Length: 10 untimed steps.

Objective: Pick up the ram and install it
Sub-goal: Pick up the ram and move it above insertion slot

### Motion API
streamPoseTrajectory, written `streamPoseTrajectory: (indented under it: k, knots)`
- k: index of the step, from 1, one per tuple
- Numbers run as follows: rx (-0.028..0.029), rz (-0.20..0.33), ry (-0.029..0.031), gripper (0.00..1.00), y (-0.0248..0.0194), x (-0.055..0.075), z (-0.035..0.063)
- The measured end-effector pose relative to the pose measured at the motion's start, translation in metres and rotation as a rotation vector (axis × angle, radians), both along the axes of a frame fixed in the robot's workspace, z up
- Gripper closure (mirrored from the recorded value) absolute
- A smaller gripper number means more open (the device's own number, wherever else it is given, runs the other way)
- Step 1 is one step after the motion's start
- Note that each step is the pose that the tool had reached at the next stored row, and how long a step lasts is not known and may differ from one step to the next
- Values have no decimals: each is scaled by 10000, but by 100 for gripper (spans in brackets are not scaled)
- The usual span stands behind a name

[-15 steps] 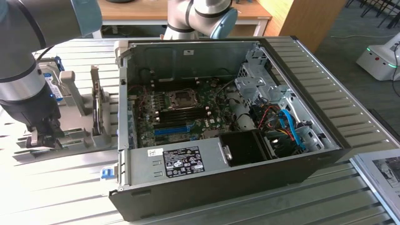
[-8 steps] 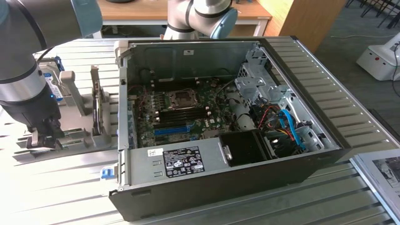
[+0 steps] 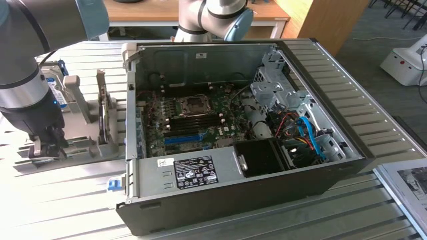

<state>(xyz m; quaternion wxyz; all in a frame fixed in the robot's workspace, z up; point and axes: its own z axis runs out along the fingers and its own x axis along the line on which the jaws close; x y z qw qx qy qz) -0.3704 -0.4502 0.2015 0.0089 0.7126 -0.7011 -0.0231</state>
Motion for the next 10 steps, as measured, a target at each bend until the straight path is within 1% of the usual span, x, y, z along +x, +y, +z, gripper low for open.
streamPoseTrajectory:
  k: [1, 2, 3, 4, 5, 10]
  knots:
    - [0, 0, -1, 69, 0, 0, 0]
    - [0, 0, 0, 69, 0, 0, 0]
    - [-2, 0, 0, 77, 0, 0, 0]
    - [-1, 0, 0, 77, 0, 0, 0]
    - [0, 0, 0, 84, 0, 0, 0]
    - [0, 0, 0, 84, 0, 0, 0]
